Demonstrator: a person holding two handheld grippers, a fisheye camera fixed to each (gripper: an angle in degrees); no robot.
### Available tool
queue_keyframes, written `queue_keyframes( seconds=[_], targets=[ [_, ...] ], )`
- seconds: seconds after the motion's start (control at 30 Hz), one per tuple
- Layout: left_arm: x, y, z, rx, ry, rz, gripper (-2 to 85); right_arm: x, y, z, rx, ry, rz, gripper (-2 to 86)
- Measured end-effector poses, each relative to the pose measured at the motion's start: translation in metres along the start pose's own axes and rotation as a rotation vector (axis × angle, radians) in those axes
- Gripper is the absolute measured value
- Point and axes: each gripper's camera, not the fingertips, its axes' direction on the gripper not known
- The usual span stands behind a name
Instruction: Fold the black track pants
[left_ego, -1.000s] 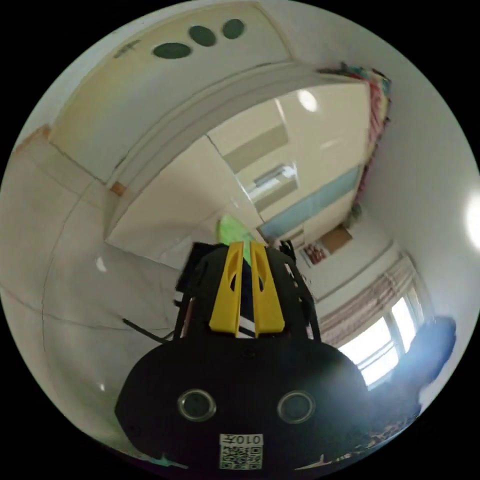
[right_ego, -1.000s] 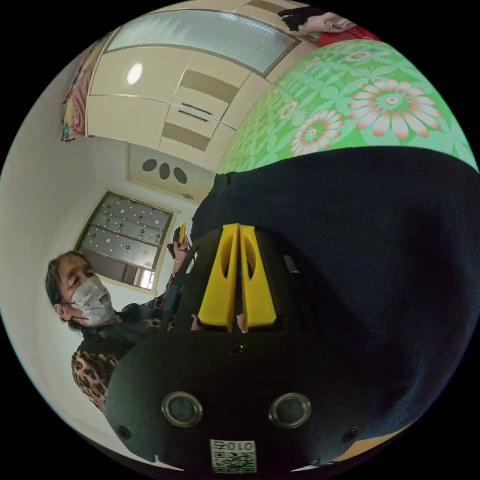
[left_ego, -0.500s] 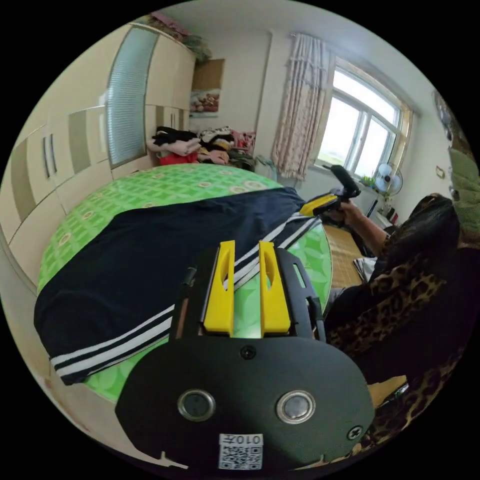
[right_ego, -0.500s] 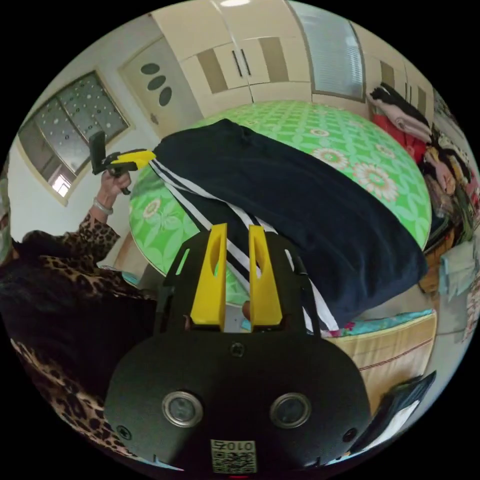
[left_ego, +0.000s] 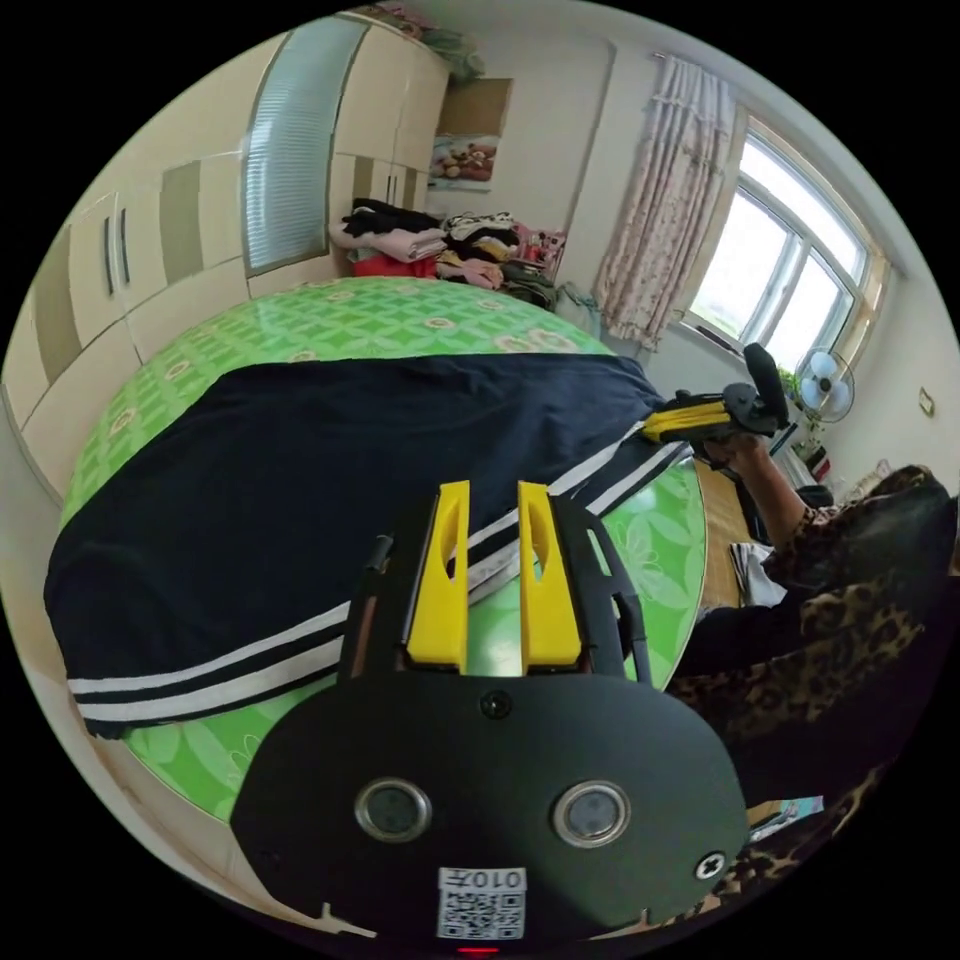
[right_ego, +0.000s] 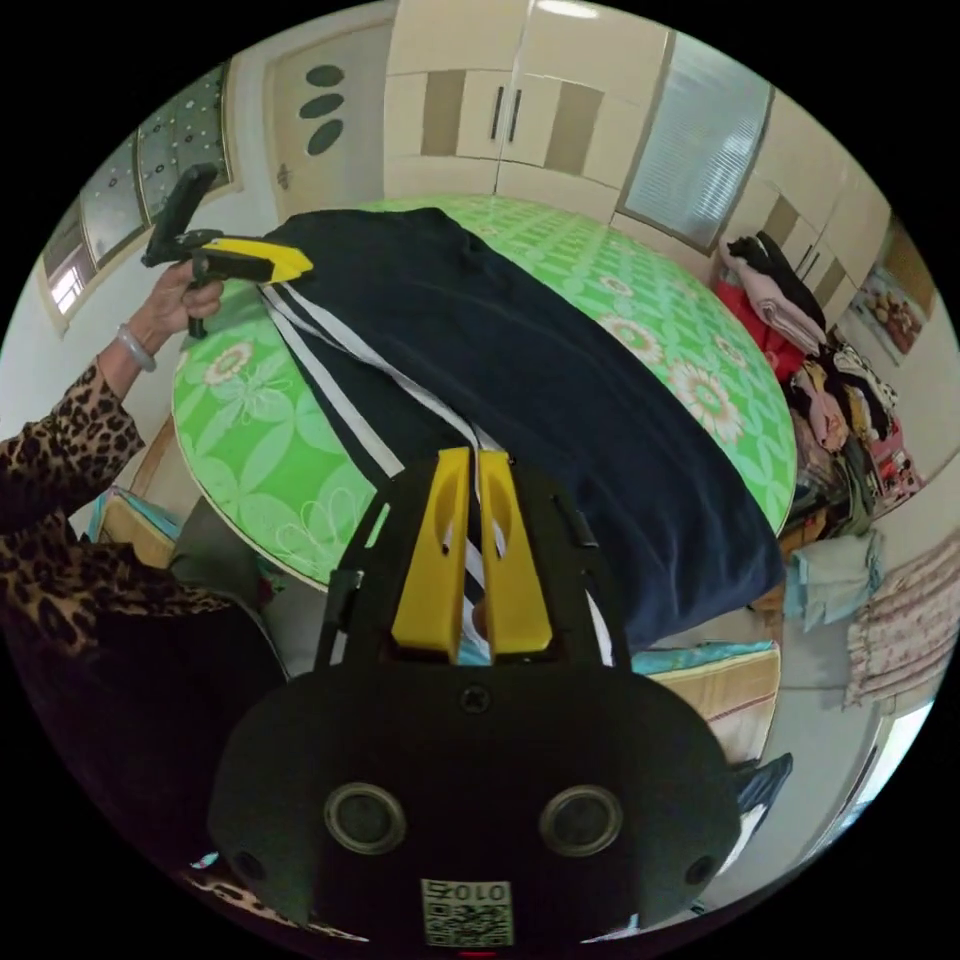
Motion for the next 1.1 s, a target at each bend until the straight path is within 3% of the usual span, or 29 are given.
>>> queue_keyframes(
  seconds=[0.3,0.4,0.6,0.83,0.9,1.1],
  targets=[
    [-0.01,-0.028,0.015,-0.09,-0.034,-0.122,5.1,0.072,0.024,-0.057,0.204,-0.42,0.068,1.9],
    [-0.015,-0.034,0.015,-0.083,-0.003,-0.141,4.8,0.084,0.028,-0.083,0.213,-0.604,-0.093,2.1],
    [-0.013,-0.043,0.014,-0.085,0.02,-0.149,3.9,0.076,0.025,-0.04,-0.102,-0.435,-0.16,2.0],
    [0.009,-0.056,0.023,-0.187,-0.049,-0.108,1.4,0.158,0.052,-0.078,0.137,-0.623,-0.025,3.6],
    [0.017,-0.058,0.021,-0.194,-0.081,-0.091,0.7,0.184,0.075,-0.089,0.211,-0.637,0.059,3.6],
    [0.04,-0.073,0.009,-0.114,-0.03,-0.083,0.1,0.305,0.206,-0.075,0.391,-0.73,0.665,6.0]
  ],
)
